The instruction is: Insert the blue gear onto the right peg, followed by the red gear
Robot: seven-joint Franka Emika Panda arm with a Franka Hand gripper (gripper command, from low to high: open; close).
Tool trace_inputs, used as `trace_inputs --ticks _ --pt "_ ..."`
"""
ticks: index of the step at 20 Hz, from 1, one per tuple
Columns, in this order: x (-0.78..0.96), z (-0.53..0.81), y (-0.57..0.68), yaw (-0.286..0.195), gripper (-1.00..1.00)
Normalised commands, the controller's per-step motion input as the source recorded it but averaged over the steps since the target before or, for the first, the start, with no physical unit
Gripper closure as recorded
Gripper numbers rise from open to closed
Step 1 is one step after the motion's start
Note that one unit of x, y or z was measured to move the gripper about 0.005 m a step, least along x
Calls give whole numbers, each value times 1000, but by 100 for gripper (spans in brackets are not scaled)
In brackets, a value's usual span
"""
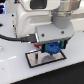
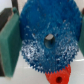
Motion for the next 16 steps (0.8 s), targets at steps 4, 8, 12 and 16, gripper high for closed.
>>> trace_inputs --ticks 4,8,12,16 --pt "97 -37 9 0 100" --pt "111 86 -36 0 100" --pt "362 274 -80 0 100" --pt "470 373 -129 0 100"
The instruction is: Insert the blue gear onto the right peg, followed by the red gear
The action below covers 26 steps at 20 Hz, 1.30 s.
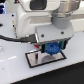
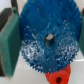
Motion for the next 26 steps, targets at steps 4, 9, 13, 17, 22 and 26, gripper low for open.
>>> trace_inputs --ticks 4,9,13,17,22,26 --pt "205 167 -69 0 100" --pt "180 12 3 0 100" --pt "56 23 14 0 100" --pt "68 -38 21 0 100" --pt "48 50 -49 0 100" --pt "356 204 -52 0 100"
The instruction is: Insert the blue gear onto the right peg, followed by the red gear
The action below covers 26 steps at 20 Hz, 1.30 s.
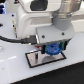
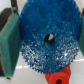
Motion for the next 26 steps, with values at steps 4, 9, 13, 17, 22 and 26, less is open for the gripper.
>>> trace_inputs --ticks 4,9,13,17,22,26 --pt "326 300 -92 0 100" --pt "37 272 -23 0 100" --pt "-6 146 -38 0 100" --pt "37 22 -30 0 100" --pt "116 -18 -20 0 100" --pt "78 -39 3 0 100"
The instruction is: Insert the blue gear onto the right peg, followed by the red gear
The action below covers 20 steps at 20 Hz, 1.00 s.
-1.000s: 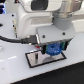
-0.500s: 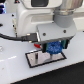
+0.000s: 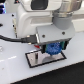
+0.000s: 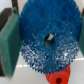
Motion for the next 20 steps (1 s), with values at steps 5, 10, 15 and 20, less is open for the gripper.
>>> trace_inputs --ticks 5,10,15,20 --pt "6 184 4 0 100" --pt "58 196 13 0 100" --pt "39 97 -6 0 100" --pt "41 -45 1 0 100"
